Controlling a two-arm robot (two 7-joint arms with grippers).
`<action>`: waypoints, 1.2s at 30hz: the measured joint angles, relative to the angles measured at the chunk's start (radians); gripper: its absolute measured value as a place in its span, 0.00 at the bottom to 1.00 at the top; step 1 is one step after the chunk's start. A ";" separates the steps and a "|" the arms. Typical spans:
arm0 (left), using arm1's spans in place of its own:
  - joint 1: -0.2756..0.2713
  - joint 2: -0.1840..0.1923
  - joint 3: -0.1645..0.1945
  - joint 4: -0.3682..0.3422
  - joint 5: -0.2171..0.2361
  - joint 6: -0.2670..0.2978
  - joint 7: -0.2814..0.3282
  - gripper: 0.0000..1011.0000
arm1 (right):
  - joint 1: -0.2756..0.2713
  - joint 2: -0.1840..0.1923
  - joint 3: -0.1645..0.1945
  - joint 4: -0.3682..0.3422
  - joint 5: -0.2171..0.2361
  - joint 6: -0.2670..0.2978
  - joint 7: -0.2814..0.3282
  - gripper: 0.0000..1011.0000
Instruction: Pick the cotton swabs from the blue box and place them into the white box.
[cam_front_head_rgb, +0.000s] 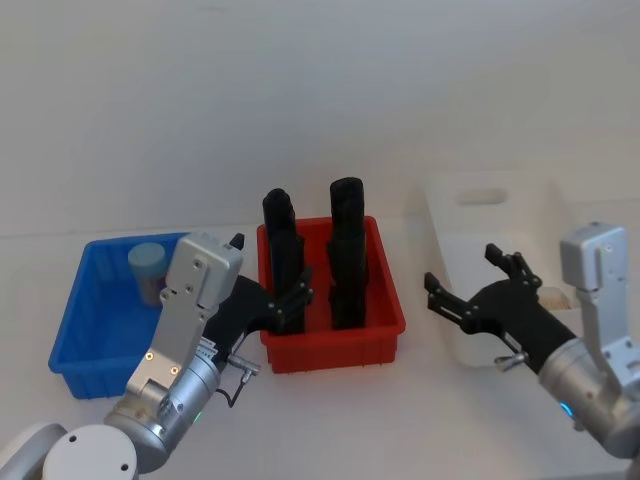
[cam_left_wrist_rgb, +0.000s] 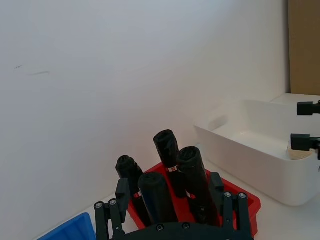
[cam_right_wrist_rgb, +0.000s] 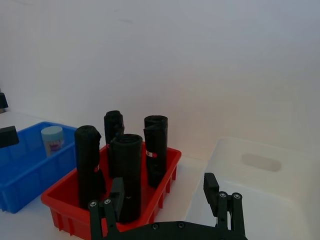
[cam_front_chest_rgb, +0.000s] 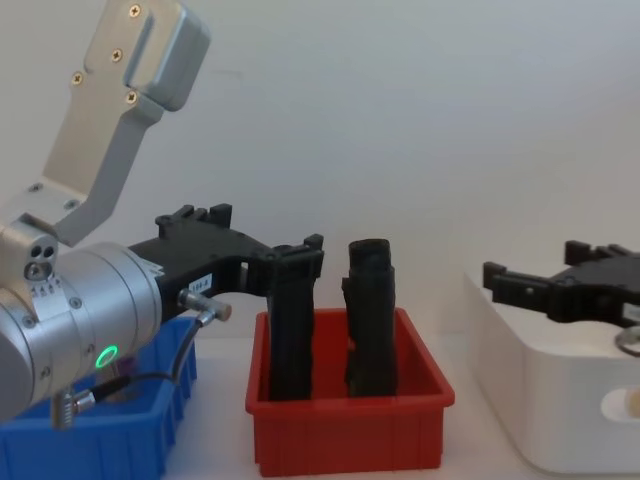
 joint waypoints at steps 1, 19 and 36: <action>0.000 0.000 0.000 0.000 0.000 0.000 0.000 0.99 | 0.000 0.000 0.000 0.000 0.000 0.000 0.000 0.99; 0.000 0.000 0.000 0.000 0.000 0.000 0.000 0.99 | 0.219 -0.107 -0.037 0.314 -0.082 -0.062 0.128 0.99; 0.000 0.000 0.000 0.000 0.000 0.000 0.000 0.99 | 0.389 -0.182 -0.059 0.581 -0.124 -0.136 0.190 0.99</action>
